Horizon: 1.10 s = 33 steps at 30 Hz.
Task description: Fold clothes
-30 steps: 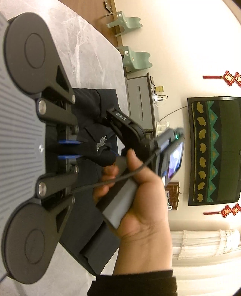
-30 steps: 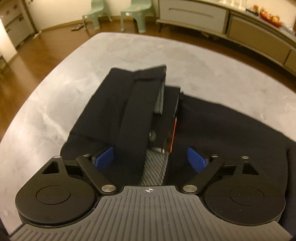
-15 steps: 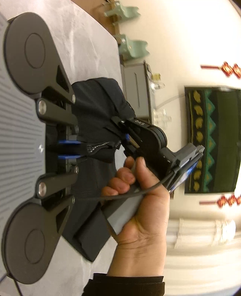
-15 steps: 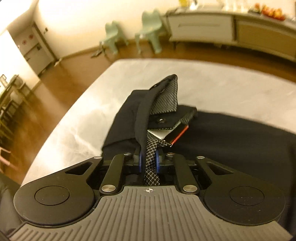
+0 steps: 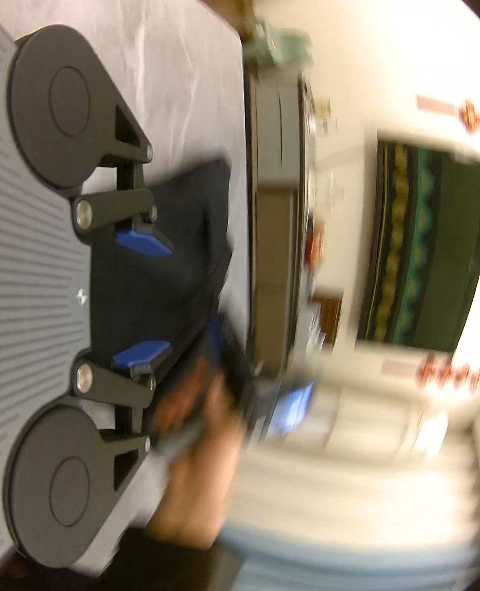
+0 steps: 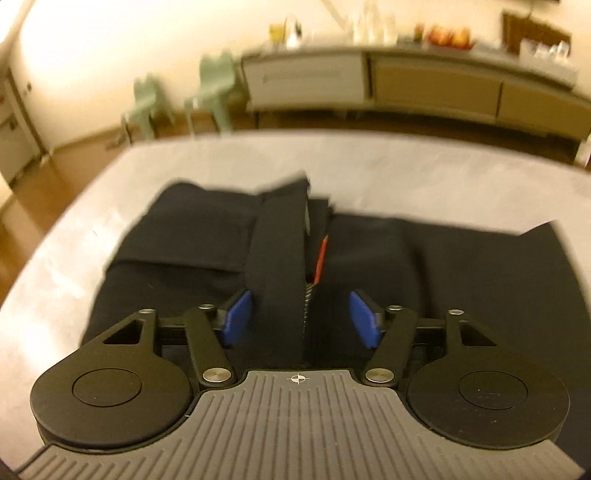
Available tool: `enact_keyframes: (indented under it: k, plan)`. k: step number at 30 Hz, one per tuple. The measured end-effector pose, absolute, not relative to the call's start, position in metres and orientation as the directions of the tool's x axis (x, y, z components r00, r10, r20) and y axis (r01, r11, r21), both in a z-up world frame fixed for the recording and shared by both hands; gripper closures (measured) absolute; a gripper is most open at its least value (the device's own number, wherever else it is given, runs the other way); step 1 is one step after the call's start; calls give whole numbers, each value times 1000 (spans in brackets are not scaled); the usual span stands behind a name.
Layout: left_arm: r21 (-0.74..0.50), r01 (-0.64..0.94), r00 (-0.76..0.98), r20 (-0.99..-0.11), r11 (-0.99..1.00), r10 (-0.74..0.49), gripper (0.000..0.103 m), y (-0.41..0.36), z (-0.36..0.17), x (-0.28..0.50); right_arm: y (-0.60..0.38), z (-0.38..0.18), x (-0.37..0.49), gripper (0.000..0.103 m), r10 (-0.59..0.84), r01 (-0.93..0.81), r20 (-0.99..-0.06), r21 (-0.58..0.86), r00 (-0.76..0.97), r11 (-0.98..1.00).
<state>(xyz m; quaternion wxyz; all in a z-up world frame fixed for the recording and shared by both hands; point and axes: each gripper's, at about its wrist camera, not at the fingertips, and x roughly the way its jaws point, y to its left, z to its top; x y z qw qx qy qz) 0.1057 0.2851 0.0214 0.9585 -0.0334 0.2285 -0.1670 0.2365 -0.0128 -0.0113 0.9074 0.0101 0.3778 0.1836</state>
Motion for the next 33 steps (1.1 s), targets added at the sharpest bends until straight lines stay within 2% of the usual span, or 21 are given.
enact_keyframes:
  k: [4, 6, 9, 10, 12, 13, 14, 16, 18, 21, 23, 25, 27, 30, 31, 33]
  plan:
    - [-137, 166, 847, -488, 977, -212, 53, 301, 17, 174, -32, -14, 198, 38, 375, -365, -664, 162, 647, 917]
    - [-81, 154, 838, -517, 985, -174, 53, 294, 7, 204, -28, -28, 192, 41, 361, -376, -676, 132, 643, 917]
    - [12, 142, 806, -582, 990, -109, 54, 277, -16, 245, -13, -48, 194, 57, 360, -422, -705, 95, 611, 902]
    - [44, 123, 789, -611, 991, -71, 60, 274, -27, 254, -4, -55, 192, 62, 364, -446, -717, 83, 595, 891]
    - [101, 78, 742, -671, 992, 10, 63, 273, -49, 274, 9, -59, 180, 61, 329, -482, -702, -24, 632, 876]
    - [90, 61, 723, -691, 994, 19, 62, 274, -54, 275, 12, -59, 175, 61, 313, -492, -695, -67, 647, 868]
    - [80, 45, 707, -707, 996, 25, 62, 274, -59, 277, 13, -59, 170, 56, 301, -500, -692, -100, 656, 860]
    - [75, 50, 723, -691, 996, 16, 63, 272, -50, 272, 8, -54, 164, 50, 280, -495, -682, -138, 675, 858]
    - [42, 84, 758, -652, 996, -37, 64, 271, -33, 263, -1, -42, 149, 50, 277, -469, -625, -162, 730, 868]
    - [-12, 166, 782, -608, 986, -139, 62, 268, -15, 251, -10, -35, 126, 51, 357, -497, -587, -92, 727, 863]
    - [11, 174, 750, -649, 985, -125, 62, 264, -26, 253, -9, -43, 117, 61, 374, -520, -596, -87, 710, 850]
    - [48, 145, 687, -723, 988, -65, 66, 264, -50, 260, -6, -54, 110, 56, 381, -542, -612, -92, 692, 835]
    - [74, 136, 663, -747, 988, -36, 69, 267, -61, 256, -2, -65, 102, 54, 389, -564, -628, -98, 674, 820]
    - [-2, 192, 696, -705, 981, -138, 70, 268, -42, 227, -11, -55, 103, 56, 412, -557, -608, -61, 679, 828]
    - [-14, 225, 689, -705, 974, -170, 68, 266, -41, 220, -15, -51, 104, 56, 421, -549, -584, -51, 694, 835]
    - [-2, 273, 654, -733, 962, -187, 67, 260, -47, 210, -19, -57, 108, 55, 429, -559, -592, -43, 682, 828]
